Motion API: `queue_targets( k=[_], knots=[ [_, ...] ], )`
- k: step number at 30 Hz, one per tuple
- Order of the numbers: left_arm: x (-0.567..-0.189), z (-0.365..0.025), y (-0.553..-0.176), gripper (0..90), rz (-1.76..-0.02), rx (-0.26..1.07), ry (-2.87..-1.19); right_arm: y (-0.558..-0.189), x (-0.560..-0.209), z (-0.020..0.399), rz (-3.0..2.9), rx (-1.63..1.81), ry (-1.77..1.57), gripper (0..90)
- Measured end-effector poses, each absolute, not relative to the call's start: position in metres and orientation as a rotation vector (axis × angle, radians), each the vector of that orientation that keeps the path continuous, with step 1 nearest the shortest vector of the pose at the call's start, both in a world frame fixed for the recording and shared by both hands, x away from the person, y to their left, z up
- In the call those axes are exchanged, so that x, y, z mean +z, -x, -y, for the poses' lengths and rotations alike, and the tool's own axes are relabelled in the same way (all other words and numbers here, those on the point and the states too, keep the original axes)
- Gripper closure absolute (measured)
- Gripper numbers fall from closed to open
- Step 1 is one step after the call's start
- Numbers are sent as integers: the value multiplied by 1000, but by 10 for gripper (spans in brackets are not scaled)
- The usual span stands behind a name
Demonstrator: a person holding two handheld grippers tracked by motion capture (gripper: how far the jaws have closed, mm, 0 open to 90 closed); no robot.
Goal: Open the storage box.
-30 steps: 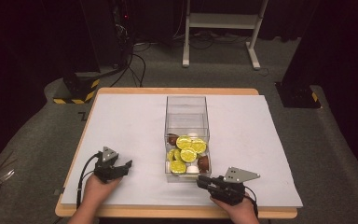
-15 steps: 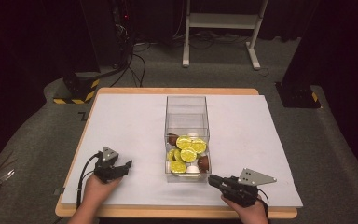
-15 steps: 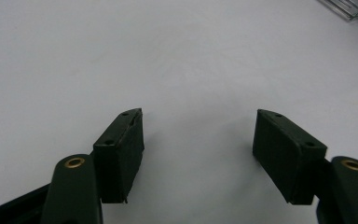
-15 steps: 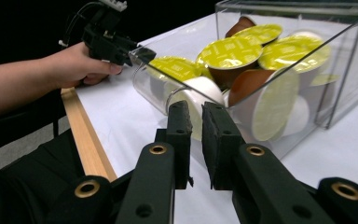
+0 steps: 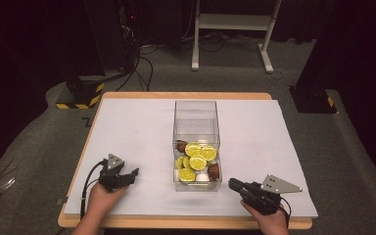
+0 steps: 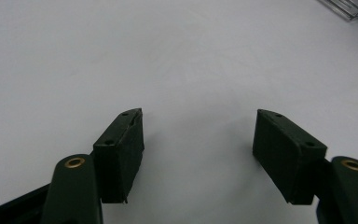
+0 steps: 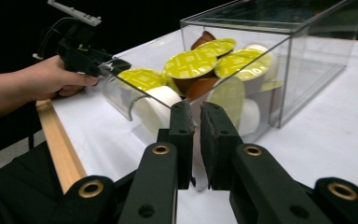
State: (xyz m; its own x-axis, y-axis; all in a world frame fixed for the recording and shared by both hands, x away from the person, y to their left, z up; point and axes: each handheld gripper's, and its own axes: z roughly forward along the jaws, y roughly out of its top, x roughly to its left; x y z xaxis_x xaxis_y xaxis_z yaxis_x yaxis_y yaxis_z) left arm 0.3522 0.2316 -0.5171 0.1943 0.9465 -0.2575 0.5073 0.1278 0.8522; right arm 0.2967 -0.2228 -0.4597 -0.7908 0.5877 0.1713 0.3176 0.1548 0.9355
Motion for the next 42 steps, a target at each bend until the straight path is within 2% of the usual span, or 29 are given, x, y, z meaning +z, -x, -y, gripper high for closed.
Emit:
queue_targets(
  k=[11,18,42],
  knots=[
    [-517,-232,-352,338,-1446,580,-1517,-302,-461,227,-2159,1638,-935,834],
    [-517,-232,-352,338,-1445,580,-1519,-307,-455,223,-2139,1618,-959,803],
    [-517,-231,-353,338,-1447,579,-1505,-332,-414,177,-2222,1548,-857,624]
  ],
)
